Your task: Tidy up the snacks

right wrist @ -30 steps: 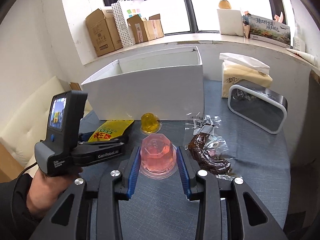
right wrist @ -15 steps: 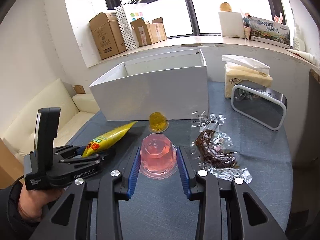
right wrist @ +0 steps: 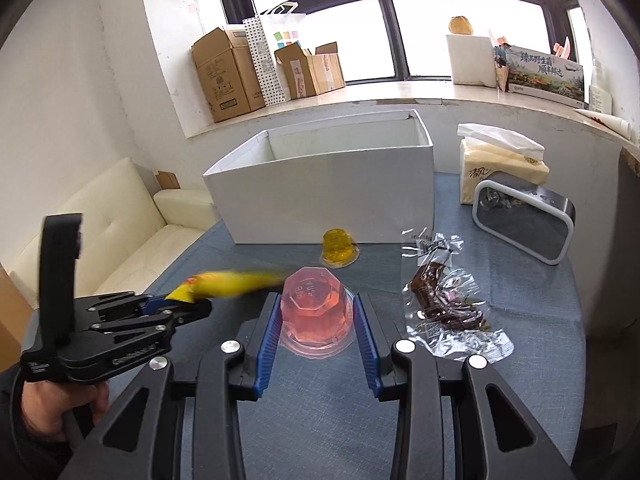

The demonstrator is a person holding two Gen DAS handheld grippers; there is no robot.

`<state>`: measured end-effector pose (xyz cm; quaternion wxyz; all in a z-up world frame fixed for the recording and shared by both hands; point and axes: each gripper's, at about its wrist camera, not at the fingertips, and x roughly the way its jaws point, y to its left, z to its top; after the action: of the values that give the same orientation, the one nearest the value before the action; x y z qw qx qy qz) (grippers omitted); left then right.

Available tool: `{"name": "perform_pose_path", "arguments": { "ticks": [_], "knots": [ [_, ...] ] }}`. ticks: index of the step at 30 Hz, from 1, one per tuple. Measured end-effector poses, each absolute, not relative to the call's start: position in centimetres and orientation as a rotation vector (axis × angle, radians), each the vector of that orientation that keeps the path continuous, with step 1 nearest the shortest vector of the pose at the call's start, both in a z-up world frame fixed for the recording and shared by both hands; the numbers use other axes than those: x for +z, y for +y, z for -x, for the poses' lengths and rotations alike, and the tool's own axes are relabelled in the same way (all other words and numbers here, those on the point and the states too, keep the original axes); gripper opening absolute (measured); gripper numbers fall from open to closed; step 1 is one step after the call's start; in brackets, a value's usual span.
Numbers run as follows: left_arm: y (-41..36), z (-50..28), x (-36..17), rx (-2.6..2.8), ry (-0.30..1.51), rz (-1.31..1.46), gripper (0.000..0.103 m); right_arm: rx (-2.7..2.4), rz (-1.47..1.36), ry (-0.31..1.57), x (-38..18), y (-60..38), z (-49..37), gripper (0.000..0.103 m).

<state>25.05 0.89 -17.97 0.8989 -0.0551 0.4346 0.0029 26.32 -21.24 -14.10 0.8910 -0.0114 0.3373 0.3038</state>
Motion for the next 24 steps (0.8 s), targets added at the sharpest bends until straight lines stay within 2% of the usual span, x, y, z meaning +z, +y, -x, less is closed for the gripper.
{"name": "perform_pose_path", "arguments": {
  "ticks": [2, 3, 5, 6, 7, 9, 18, 24],
  "knots": [
    [0.8, -25.3, -18.5, 0.015, 0.908, 0.101, 0.042, 0.631, 0.018, 0.705, -14.2, -21.3, -26.2, 0.039],
    [0.6, -25.5, -18.9, 0.007, 0.924, 0.092, 0.057, 0.631, 0.016, 0.705, -14.3, -21.4, -26.1, 0.039],
    [0.3, -25.4, -19.4, -0.011, 0.950, 0.097, 0.073, 0.630, 0.014, 0.704, -14.3, -21.6, -26.0, 0.039],
    [0.0, -25.2, -19.5, -0.026, 0.969, 0.095, 0.087, 0.630, 0.013, 0.705, -14.3, -21.7, -26.0, 0.039],
    [-0.2, -24.9, -19.5, -0.038, 0.977, 0.091, 0.094, 0.628, 0.013, 0.705, -14.3, -21.9, -26.0, 0.039],
    [-0.6, -24.1, -19.3, -0.047, 0.977, 0.095, 0.099, 0.632, 0.005, 0.705, -14.3, -22.2, -26.1, 0.040],
    [-2.5, -25.1, -18.1, -0.058, 0.973, 0.123, 0.101, 0.607, -0.005, 0.685, -13.8, -24.0, -25.7, 0.040],
    [-5.8, -28.5, -19.5, 0.042, 0.992, 0.079, 0.101, 0.569, -0.042, 0.658, -13.2, -26.1, -25.4, 0.039]
  ]
}}
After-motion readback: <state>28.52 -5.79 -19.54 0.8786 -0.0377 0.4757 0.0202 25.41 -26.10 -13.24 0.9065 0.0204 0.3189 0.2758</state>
